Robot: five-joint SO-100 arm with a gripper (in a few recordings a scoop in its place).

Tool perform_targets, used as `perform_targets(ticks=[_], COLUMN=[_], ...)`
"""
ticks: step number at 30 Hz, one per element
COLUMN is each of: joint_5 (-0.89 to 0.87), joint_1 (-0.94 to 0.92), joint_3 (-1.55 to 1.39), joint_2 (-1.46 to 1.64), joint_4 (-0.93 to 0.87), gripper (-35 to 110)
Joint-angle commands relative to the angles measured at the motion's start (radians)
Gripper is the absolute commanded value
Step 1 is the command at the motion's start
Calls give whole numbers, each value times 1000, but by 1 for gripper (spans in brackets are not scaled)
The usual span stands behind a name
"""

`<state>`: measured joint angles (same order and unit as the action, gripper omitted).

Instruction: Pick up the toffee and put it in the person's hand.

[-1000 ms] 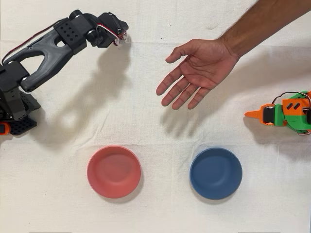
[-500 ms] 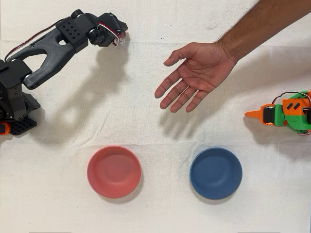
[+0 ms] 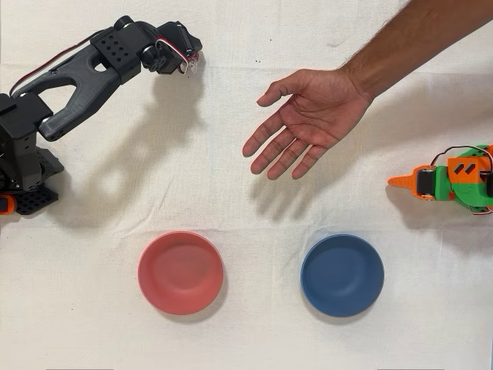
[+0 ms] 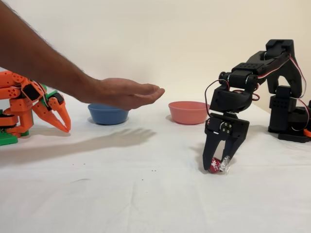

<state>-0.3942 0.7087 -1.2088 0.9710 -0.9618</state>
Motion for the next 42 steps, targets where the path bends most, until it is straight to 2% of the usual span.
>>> perform_targets(ticks=[1, 20, 42], joint_5=[-25, 72, 156], joint_1=[15, -91, -370], joint_3=[40, -140, -434], joint_2=[46, 368, 824], joint_4=[6, 17, 66], gripper=[12, 12, 12])
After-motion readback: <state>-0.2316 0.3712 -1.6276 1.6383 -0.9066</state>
